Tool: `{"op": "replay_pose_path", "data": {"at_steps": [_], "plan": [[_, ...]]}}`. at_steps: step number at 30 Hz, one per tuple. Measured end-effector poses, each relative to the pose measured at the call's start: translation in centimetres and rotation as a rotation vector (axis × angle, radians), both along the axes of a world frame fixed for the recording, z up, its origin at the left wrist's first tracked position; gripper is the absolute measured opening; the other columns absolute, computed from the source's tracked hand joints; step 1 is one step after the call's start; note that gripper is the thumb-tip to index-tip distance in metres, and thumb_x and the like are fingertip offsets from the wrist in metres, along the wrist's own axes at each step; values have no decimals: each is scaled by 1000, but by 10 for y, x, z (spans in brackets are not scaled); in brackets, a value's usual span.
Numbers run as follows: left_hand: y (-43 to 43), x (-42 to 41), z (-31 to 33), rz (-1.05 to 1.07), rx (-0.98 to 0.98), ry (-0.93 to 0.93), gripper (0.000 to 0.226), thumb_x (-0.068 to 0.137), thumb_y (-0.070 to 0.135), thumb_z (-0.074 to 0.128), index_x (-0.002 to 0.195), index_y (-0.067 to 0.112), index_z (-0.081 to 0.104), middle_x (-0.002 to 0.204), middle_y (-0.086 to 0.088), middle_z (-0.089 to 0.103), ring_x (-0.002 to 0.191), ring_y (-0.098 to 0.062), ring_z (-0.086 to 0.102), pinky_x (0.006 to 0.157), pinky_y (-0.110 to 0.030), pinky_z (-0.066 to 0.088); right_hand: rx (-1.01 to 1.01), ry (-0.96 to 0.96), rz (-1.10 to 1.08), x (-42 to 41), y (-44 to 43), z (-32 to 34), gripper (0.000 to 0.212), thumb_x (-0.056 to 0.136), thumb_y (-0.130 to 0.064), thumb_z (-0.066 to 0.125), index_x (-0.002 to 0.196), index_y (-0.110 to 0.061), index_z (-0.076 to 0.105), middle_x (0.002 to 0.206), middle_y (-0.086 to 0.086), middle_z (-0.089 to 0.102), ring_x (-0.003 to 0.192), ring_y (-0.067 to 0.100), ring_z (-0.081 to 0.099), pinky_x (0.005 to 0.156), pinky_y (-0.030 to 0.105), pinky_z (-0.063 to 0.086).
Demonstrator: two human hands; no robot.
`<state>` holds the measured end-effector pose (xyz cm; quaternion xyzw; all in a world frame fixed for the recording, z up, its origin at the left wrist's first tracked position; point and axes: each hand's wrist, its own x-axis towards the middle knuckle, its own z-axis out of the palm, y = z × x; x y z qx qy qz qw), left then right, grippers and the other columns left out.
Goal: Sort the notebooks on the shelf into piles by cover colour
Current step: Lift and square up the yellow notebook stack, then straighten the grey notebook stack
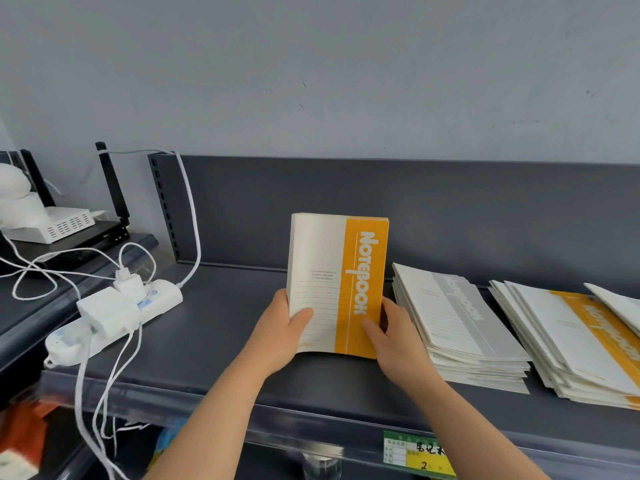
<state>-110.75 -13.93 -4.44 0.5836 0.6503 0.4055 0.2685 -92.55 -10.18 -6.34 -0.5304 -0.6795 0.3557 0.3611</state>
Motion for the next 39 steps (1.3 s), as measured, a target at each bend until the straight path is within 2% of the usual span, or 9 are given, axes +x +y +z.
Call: {"op": "replay_pose_path", "data": {"at_steps": [6, 14, 17, 21, 25, 27, 30, 34, 39], "plan": [[12, -15, 3, 106, -124, -17, 36, 97, 32, 48, 129, 16, 51, 125, 4, 59, 100, -10, 55, 65, -15, 43, -106, 5, 17, -16, 15, 0, 19, 96, -29, 48, 112, -20, 53, 108, -4, 61, 85, 6, 59, 60, 14, 44], [25, -22, 0, 201, -250, 42, 30, 94, 34, 52, 111, 10, 59, 103, 1, 64, 80, -10, 59, 56, -20, 43, -259, -112, -17, -29, 34, -8, 19, 96, -30, 47, 101, -15, 57, 99, 4, 65, 89, 20, 65, 74, 31, 54], [28, -22, -1, 215, -298, 104, 28, 94, 34, 52, 102, 7, 58, 85, 2, 59, 68, -9, 53, 51, -20, 38, -282, -201, -32, -31, 39, -12, 22, 95, -34, 45, 99, -16, 56, 107, 6, 60, 94, 22, 61, 80, 34, 54], [30, -20, -3, 225, -314, 123, 31, 93, 35, 53, 100, 6, 58, 86, -1, 59, 66, -10, 51, 51, -21, 37, -272, -293, -52, -33, 42, -13, 24, 96, -32, 40, 102, -13, 53, 122, 7, 42, 106, 27, 52, 83, 35, 49], [29, -22, -2, 260, -267, 150, 30, 91, 36, 54, 85, 7, 52, 77, -1, 53, 63, -11, 47, 51, -22, 34, -189, -367, -31, -32, 36, -11, 19, 98, -32, 38, 98, -16, 46, 124, 9, 43, 105, 25, 50, 89, 37, 49], [26, -24, 2, 309, -162, 264, 35, 91, 39, 52, 91, 4, 55, 86, -9, 55, 75, -20, 54, 62, -30, 44, -68, -410, -45, -29, 30, -4, 18, 98, -32, 37, 97, -16, 44, 123, 7, 44, 105, 23, 48, 91, 38, 48], [22, -18, 14, 363, -8, 409, 50, 95, 40, 48, 135, 10, 49, 133, -8, 53, 121, -25, 48, 99, -40, 43, 145, -454, -44, -21, 20, 10, 27, 99, -31, 37, 114, -14, 51, 124, 3, 49, 109, 20, 50, 90, 30, 45], [17, 11, 29, 316, 103, 475, 47, 97, 39, 45, 138, 16, 46, 137, -1, 50, 125, -20, 44, 100, -33, 39, 336, -490, -75, -5, 12, 26, 16, 98, -29, 39, 87, -18, 44, 91, -5, 46, 88, 17, 51, 70, 24, 33], [24, 66, 37, 211, 128, 455, 38, 97, 37, 45, 122, 11, 57, 125, -5, 57, 115, -23, 50, 91, -34, 42, 439, -523, -174, 49, 15, 39, 20, 97, -28, 38, 86, -14, 45, 93, -3, 48, 89, 20, 48, 70, 27, 31]]}}
